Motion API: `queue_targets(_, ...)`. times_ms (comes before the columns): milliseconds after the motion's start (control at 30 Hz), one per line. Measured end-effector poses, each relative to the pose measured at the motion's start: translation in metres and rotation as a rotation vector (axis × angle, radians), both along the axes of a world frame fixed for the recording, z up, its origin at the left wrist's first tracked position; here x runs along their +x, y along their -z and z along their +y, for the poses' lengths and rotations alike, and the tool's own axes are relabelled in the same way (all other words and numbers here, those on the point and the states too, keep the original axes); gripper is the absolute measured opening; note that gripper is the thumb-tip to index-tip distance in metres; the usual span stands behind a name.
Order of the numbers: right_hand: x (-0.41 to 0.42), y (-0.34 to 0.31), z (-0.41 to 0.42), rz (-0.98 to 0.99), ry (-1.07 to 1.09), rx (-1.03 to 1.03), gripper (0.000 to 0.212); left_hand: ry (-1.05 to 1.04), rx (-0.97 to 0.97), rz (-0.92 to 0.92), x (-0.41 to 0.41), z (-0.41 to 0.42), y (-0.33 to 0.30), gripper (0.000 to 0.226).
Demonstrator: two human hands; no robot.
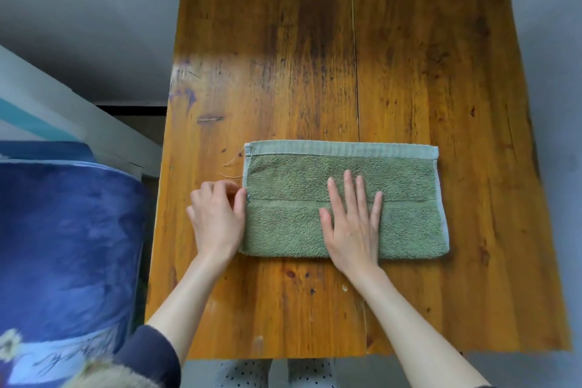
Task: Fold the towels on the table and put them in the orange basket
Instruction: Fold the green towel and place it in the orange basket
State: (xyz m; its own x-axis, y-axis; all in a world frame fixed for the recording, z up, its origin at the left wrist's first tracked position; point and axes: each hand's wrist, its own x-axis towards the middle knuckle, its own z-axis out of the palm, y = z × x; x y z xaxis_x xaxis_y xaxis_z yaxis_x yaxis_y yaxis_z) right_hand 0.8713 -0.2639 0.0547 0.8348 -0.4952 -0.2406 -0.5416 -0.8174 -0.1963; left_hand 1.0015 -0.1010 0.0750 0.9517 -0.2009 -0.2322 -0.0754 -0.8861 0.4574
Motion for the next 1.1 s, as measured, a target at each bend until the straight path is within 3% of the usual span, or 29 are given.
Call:
queue_targets(200, -0.001, 0.004, 0.004, 0.016, 0.008, -0.055, 0.057, -0.087, 0.063, 0.132, -0.003, -0.013, -0.003, 0.030)
queue_targets(400, 0.004, 0.004, 0.009, 0.013, 0.032, -0.094, 0.056, -0.081, 0.085, 0.196, 0.010, -0.022, -0.009, 0.022)
queue_targets(600, 0.036, -0.001, 0.019, 0.032, 0.025, -0.050, 0.055, -0.105, -0.177, 0.182, 0.044, -0.016, -0.023, 0.013)
queue_targets(733, 0.043, -0.009, 0.012, -0.007, -0.031, -0.045, 0.055, -0.144, -0.226, 0.187, 0.078, -0.009, -0.030, 0.011)
queue_targets(900, 0.031, -0.005, -0.005, 0.098, -0.029, -0.046, 0.057, -0.228, -0.304, 0.343, 0.086, -0.003, -0.034, 0.024)
queue_targets(1100, 0.033, -0.002, -0.006, 0.094, -0.040, -0.034, 0.058, -0.238, -0.381, 0.483, 0.088, -0.009, -0.052, 0.008)
